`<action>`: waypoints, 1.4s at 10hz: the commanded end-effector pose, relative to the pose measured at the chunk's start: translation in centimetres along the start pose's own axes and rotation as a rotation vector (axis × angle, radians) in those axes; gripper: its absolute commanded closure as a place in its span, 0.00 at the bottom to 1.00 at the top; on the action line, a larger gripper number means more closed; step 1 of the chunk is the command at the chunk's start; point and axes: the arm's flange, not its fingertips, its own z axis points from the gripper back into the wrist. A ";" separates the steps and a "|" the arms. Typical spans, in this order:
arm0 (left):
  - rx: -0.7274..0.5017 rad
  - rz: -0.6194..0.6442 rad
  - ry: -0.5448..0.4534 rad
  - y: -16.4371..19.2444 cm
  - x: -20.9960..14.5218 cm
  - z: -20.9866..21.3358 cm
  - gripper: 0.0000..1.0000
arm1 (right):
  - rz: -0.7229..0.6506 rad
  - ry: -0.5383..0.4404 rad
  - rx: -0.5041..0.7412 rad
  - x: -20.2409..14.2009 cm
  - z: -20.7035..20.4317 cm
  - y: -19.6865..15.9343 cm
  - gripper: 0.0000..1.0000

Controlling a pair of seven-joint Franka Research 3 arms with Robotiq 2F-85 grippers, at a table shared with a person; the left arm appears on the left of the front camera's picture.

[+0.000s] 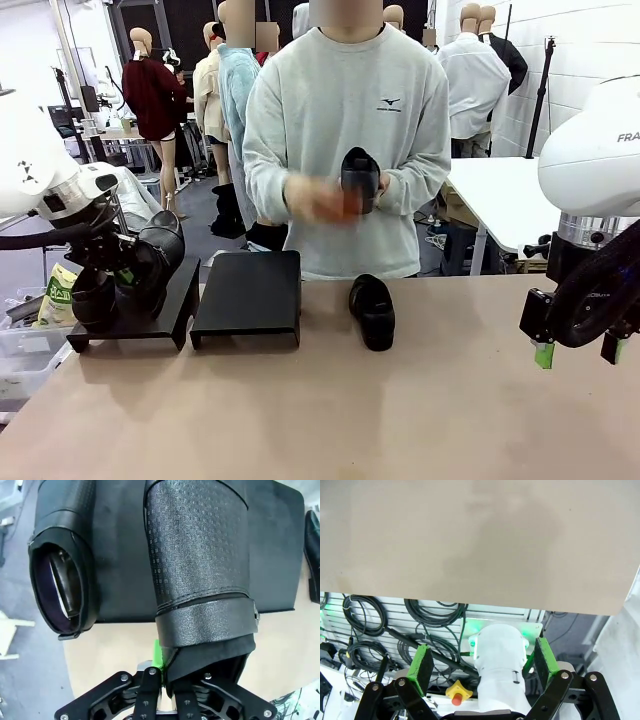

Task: Organize the shoes by placing them on the stand.
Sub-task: Place the Shoe from the middle of the table onto the Shoes Stand.

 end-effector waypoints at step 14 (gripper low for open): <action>-0.028 -0.006 -0.009 3.5 4.2 -6.0 1.00 | 0.013 0.007 0.002 -0.1 0.1 0.0 0.00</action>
